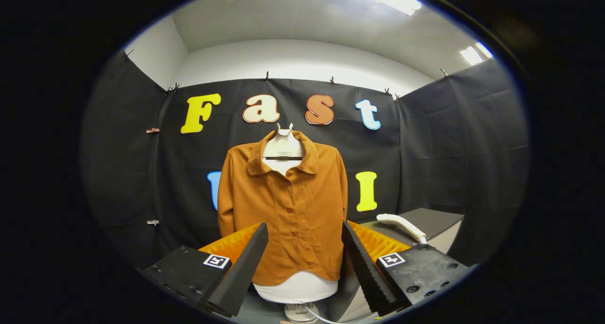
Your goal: Iron the clothes twice with a garment steamer, once on the left side and once on the right side.
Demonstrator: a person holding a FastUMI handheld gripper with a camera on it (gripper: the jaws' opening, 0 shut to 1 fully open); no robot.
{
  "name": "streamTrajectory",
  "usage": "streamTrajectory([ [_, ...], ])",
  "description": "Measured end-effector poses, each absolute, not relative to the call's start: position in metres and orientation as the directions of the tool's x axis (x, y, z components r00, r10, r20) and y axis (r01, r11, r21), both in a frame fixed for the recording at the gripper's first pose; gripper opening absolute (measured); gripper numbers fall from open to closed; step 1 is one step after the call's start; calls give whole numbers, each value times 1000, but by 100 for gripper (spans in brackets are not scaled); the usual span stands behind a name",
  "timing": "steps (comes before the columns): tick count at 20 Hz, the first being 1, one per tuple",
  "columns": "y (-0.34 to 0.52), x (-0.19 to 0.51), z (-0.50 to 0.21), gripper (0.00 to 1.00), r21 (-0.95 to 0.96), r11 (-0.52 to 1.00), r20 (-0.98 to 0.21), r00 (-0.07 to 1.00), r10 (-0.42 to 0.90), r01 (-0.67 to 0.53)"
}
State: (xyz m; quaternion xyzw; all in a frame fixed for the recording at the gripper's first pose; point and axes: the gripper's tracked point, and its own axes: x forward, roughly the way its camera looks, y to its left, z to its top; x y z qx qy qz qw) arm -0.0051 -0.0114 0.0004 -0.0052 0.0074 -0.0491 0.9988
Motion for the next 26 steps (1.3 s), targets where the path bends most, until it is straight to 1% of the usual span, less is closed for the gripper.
streamTrajectory([
  [8,-67,14,-9,98,-16,982,-46,981,-187,186],
  [12,-118,43,-11,98,-9,974,-51,973,-225,225],
  [17,-200,89,-16,98,-21,962,-69,960,-273,272],
  [26,-329,168,-59,98,-9,962,-191,943,-271,274],
])
